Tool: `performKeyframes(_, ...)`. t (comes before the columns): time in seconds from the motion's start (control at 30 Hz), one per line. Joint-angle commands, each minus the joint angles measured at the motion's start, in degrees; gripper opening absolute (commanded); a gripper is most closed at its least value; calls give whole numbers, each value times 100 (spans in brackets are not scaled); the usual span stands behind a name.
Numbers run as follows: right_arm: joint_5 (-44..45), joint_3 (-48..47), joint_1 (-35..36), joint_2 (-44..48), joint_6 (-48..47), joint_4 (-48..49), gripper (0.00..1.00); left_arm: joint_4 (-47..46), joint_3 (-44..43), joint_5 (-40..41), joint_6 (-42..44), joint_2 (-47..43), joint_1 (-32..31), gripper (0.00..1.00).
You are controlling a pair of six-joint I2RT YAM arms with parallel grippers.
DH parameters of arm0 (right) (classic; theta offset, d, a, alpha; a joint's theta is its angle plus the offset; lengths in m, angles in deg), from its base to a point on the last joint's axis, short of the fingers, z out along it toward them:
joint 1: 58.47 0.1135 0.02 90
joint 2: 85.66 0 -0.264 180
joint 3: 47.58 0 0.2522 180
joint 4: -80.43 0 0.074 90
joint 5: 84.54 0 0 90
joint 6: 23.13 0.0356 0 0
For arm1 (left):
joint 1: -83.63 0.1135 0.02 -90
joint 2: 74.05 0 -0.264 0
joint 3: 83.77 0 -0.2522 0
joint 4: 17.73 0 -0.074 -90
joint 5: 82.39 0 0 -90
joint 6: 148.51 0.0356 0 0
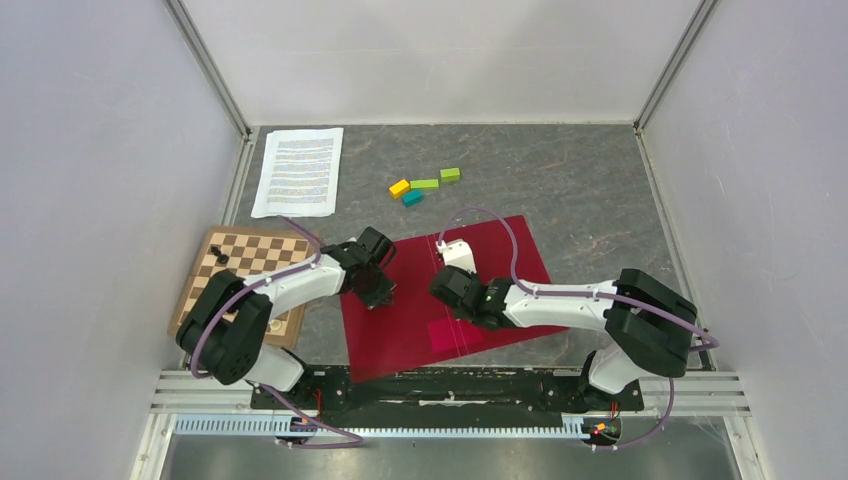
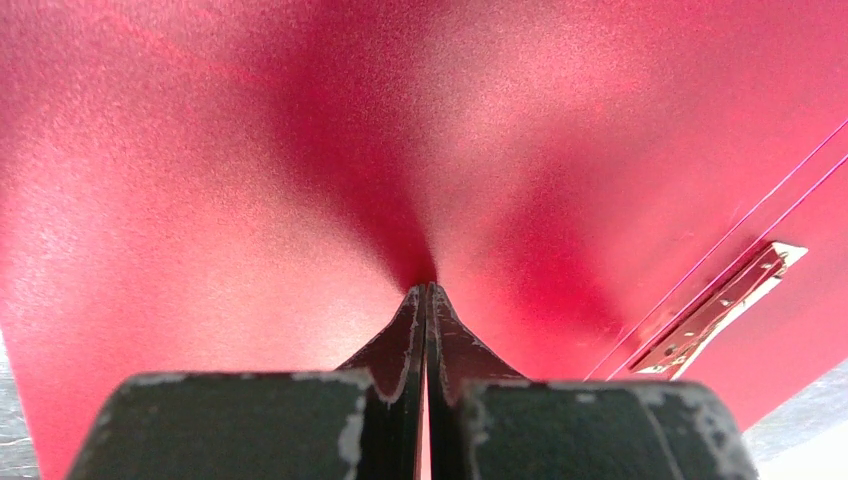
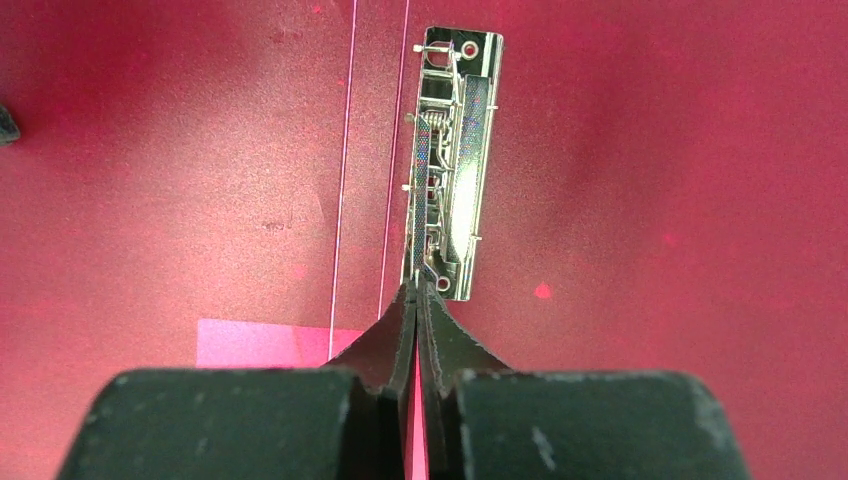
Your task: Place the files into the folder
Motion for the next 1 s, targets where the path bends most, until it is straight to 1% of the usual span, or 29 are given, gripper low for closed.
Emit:
performKeyframes(0.0,314,-69,-168,36,-317,-1054,0,579,59,347,909,217,46,2)
performKeyframes(0.07,348,-221,-175,80,-388,-1012,1,377,-49,179,1288,193,50,2)
performKeyframes(0.17,426,-505,-193,167,-522,-925,6,328,-414,12,1768,238,42,2)
performKeyframes(0.33,544,-849,-366,340,-764,-611,19,294,-909,-257,2209,189,33,2)
performKeyframes(0.4,510,-924,-469,423,-874,-481,26,292,-1068,-364,2318,168,15,2)
performKeyframes(0.57,462,-841,-615,896,-1035,-97,39,398,-1503,-526,2622,177,7,3)
performKeyframes(0.7,455,-332,-744,1447,-1017,285,40,486,-1831,-576,2805,230,-2,4)
performKeyframes(0.8,171,234,-837,1846,-1034,696,40,597,-2043,-567,2885,263,-5,4)
performKeyframes(0.9,-257,858,-844,2169,-1058,1148,29,814,-2281,-338,2955,228,7,4)
performKeyframes(0.97,-576,1109,-845,2206,-1068,1394,25,963,-2403,-169,3013,201,24,4)
